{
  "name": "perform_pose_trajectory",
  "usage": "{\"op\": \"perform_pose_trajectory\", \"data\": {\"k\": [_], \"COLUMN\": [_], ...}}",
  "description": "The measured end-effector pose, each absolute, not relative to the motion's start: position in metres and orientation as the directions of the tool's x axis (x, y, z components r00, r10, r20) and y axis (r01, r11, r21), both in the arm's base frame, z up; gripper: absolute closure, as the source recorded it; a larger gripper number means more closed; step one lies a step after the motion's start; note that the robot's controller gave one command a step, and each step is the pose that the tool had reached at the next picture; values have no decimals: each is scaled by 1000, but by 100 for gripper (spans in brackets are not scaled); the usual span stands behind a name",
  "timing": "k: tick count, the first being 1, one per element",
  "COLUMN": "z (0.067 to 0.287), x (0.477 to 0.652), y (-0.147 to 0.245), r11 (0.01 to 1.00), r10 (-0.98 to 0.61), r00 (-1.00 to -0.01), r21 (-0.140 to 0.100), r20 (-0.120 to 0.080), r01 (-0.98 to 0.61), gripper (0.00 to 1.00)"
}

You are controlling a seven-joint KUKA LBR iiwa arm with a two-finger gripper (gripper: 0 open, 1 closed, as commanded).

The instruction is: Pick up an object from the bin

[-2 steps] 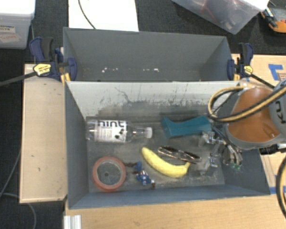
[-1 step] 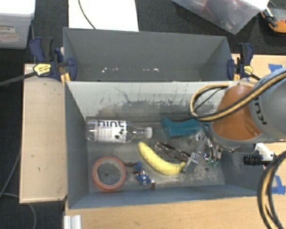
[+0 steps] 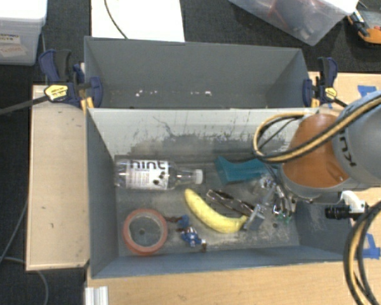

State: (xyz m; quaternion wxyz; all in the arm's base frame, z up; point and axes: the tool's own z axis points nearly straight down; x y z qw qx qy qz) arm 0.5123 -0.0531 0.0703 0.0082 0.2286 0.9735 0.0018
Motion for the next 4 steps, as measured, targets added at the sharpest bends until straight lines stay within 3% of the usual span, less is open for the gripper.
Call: {"op": "perform_pose_trajectory", "data": {"k": [1, 2, 4], "z": [70, 84, 87], "x": [505, 512, 503], "y": [-67, -55, -46], "r11": [995, 930, 931], "r10": [101, 367, 366], "r00": [-995, -930, -931], "r21": [2, 8, 9], "r20": [-16, -20, -21], "r01": [101, 367, 365], "gripper": [0, 100, 100]}}
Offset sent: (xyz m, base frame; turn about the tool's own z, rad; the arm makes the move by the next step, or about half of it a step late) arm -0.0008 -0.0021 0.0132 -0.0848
